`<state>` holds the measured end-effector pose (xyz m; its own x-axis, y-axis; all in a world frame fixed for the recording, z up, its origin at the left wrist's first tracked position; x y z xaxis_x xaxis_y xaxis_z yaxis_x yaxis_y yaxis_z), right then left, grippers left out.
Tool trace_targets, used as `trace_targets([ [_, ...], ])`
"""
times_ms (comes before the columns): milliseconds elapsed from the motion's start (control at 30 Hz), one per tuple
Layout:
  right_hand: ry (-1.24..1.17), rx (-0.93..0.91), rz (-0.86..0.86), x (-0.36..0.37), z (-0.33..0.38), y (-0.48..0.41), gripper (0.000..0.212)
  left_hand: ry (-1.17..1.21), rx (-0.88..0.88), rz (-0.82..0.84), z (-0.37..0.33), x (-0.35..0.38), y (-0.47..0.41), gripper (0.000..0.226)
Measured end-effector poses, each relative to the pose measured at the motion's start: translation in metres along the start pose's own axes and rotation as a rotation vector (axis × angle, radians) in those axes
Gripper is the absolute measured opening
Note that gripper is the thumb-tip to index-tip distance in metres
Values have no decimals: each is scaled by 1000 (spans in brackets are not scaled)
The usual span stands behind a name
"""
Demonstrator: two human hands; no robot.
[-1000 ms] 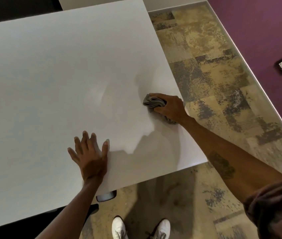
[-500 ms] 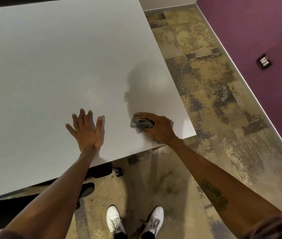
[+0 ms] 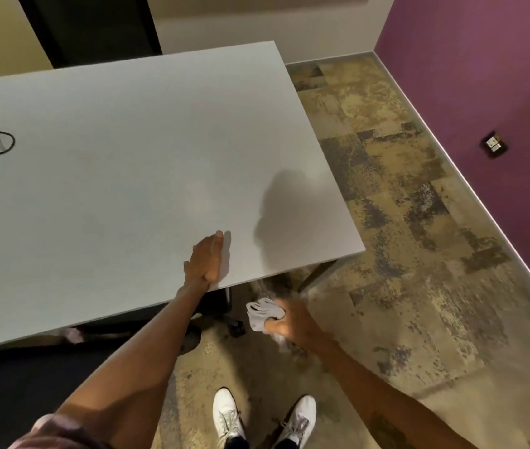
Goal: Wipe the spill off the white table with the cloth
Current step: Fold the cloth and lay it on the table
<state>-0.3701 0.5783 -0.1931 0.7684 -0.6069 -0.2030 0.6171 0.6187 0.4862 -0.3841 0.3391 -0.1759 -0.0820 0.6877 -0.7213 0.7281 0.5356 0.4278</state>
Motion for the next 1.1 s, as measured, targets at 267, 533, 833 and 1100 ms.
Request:
trace_targets([
  [267, -483, 106, -221, -4, 14, 30, 21, -49, 9, -78, -5, -34, 48, 62],
  [533, -510, 59, -317, -34, 117, 10, 10, 121, 54, -144, -29, -75, 97, 28],
  [833, -270, -122, -412, 9, 237, -23, 18, 268, 129, -258, -36, -154, 114, 27],
  [1100, -35, -188, -385, 109, 309, -71, 17, 122, 89, -406, 38, -250, 99, 27],
])
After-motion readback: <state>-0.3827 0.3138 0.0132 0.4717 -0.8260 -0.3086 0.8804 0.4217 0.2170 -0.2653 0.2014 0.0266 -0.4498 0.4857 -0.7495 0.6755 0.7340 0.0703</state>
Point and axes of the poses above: each hand's wrist, its own y-axis away from the middle knuckle, its own x-axis out of the palm, z = x × y, the point moved 9 cm from there along -y, towards the middle knuckle, and after that the axes turned 7 degrees about -y, right-handed, at the moved point
